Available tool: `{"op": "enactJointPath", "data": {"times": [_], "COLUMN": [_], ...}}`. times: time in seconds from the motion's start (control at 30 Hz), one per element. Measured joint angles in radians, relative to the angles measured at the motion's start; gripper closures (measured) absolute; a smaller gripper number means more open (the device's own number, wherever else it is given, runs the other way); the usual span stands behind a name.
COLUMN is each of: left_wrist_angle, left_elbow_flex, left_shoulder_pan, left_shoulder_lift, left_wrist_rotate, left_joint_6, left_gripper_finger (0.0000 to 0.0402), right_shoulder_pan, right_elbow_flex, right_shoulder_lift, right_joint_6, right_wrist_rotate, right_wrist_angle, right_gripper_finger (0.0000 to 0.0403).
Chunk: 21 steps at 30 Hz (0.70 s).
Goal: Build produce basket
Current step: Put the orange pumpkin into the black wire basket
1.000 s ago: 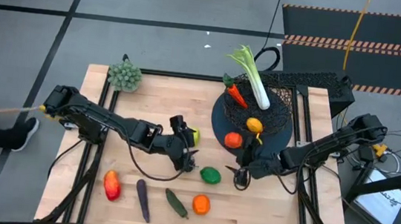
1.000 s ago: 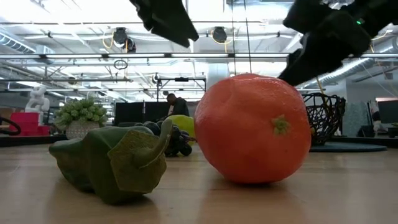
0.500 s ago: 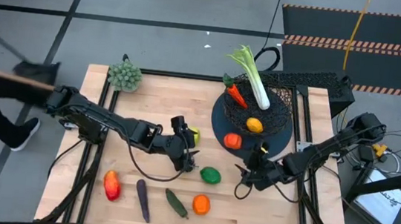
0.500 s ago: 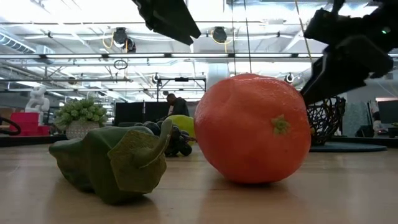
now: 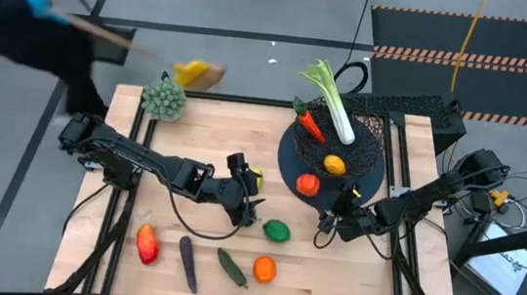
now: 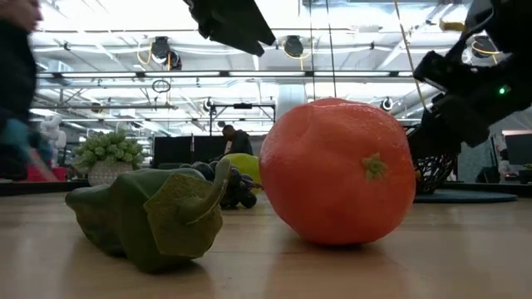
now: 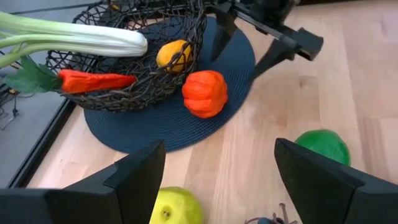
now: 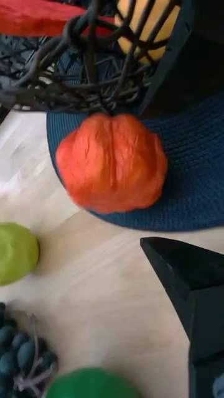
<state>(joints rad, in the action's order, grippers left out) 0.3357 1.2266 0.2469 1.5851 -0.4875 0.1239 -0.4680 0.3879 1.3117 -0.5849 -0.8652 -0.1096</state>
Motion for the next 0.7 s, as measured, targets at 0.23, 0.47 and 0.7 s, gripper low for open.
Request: {"op": "enactJointPath", "data": {"times": [0.23, 0.47, 0.7], "left_wrist_angle": [-0.126, -0.284, -0.465], "left_elbow_flex": [-0.003, -0.003, 0.001], "left_shoulder_pan": [-0.043, -0.093, -0.156], "left_shoulder_lift": [0.073, 0.192, 0.326], "left_wrist_rotate": [-0.011, -0.007, 0.046], "left_joint_6": [-0.05, -0.125, -0.179], "left_gripper_finger": [0.0103, 0.0112, 0.0141], "right_shoulder_pan": [0.026, 0.054, 0.057], "right_elbow_flex": [-0.107, -0.159, -0.163], "right_shoulder_lift": [0.0, 0.0, 0.019], "right_joint_6": [0.071, 0.082, 0.097], "right_wrist_rotate": [0.003, 0.031, 0.056], "right_wrist_angle": [-0.256, -0.331, -0.346], "right_gripper_finger": [0.0085, 0.0085, 0.0085]}}
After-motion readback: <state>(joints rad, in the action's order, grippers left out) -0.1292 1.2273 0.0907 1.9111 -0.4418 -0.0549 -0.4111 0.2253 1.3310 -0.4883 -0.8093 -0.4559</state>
